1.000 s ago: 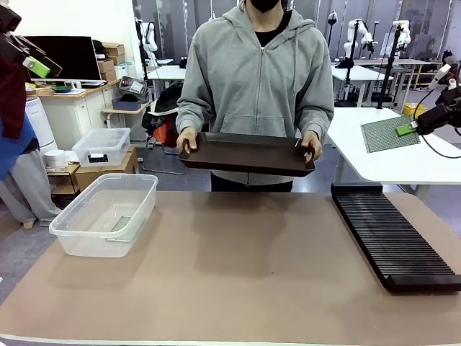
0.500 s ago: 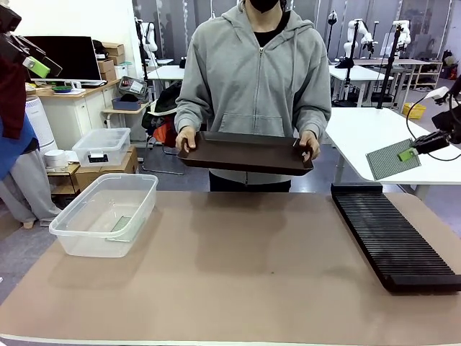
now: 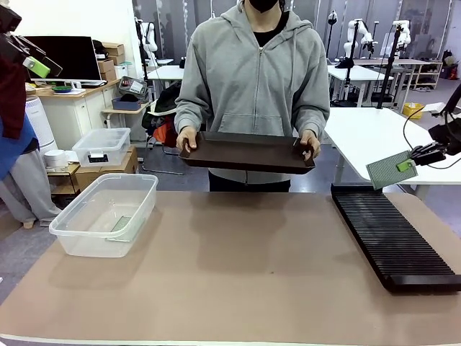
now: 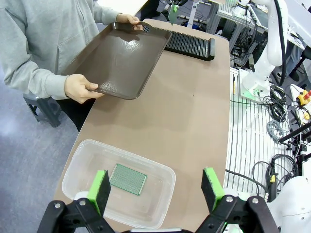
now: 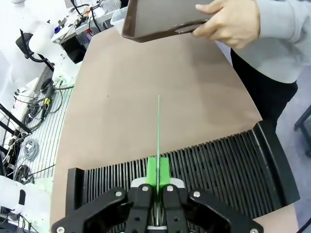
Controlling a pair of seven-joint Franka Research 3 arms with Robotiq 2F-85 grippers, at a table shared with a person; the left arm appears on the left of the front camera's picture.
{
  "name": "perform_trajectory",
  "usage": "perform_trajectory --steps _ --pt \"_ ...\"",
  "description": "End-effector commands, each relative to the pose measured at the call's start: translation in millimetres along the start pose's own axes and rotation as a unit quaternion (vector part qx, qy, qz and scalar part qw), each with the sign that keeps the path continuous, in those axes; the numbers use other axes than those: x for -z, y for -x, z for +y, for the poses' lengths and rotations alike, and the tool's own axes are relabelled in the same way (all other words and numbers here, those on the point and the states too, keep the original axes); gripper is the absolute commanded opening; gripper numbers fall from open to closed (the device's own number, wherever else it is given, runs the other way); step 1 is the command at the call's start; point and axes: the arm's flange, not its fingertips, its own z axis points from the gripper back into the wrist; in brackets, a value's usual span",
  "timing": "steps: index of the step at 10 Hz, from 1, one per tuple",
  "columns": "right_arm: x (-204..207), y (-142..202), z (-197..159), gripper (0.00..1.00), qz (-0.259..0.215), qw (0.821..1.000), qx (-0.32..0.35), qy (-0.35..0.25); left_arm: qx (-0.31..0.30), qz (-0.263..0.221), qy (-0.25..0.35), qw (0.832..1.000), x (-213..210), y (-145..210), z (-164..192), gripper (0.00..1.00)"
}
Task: Sort PCBs into racks and boxes based on the side picked up.
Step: If the short side of the Blank PCB is picked up, insert it into the PCB Rack ; if the long side is picked up, place it in the Organizing box.
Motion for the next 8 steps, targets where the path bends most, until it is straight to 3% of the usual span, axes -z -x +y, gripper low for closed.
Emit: perform_trajectory --steps 1,2,5,8 --pt "4 9 -5 0.02 -0.004 1.0 0.007 -0.002 0.0 -0.003 0.002 1.0 0 2 -3 1.0" --pt "18 6 -6 0.02 0.002 1.0 0.001 -0.021 0.0 -0.003 0.002 1.0 0 2 -3 1.0" --pt "27 21 -25 0.02 -0.003 0.996 -0.085 0.015 0.0 -0.003 0.002 1.0 0 2 -3 1.0" --pt "41 38 -35 0.02 0.021 0.996 -0.084 0.016 0.0 -0.003 0.002 1.0 0 2 -3 1.0"
